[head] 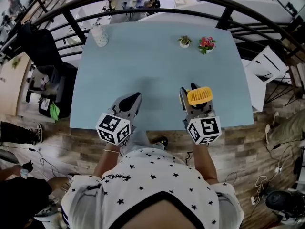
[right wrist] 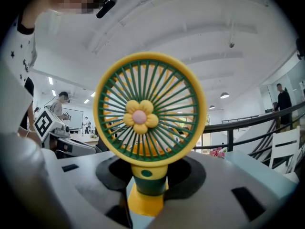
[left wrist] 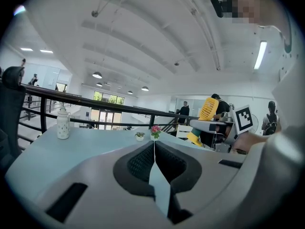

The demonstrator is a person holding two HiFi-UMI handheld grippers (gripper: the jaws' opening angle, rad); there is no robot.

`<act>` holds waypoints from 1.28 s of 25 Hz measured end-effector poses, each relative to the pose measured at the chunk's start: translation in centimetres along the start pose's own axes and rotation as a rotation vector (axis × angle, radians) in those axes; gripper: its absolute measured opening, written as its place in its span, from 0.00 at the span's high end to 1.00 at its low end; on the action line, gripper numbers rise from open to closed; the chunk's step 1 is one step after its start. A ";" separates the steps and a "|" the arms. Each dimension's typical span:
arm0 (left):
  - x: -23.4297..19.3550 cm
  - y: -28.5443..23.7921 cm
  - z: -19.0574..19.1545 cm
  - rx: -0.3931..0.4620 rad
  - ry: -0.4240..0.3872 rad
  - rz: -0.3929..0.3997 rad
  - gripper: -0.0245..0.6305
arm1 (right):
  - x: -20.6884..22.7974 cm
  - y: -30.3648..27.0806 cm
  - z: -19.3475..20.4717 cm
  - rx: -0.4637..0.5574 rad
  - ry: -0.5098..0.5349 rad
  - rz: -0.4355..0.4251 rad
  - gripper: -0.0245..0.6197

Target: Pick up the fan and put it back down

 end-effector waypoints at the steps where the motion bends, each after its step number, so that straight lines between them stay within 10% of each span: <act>1: 0.1 -0.1 0.0 -0.001 -0.001 0.001 0.92 | 0.0 0.1 0.1 -0.001 -0.003 -0.003 0.71; 32: -1.0 0.4 0.3 -0.013 0.013 -0.039 0.92 | -0.3 -1.3 0.7 -0.018 -0.022 -0.029 0.71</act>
Point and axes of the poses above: the fingertips, and each gripper's own axes: y backward along the fingers, x to its right, z out of its underside, the point moved 3 cm from there along y, backward along the fingers, and after that the axes turned 8 degrees about -y, right-handed, at the moved point
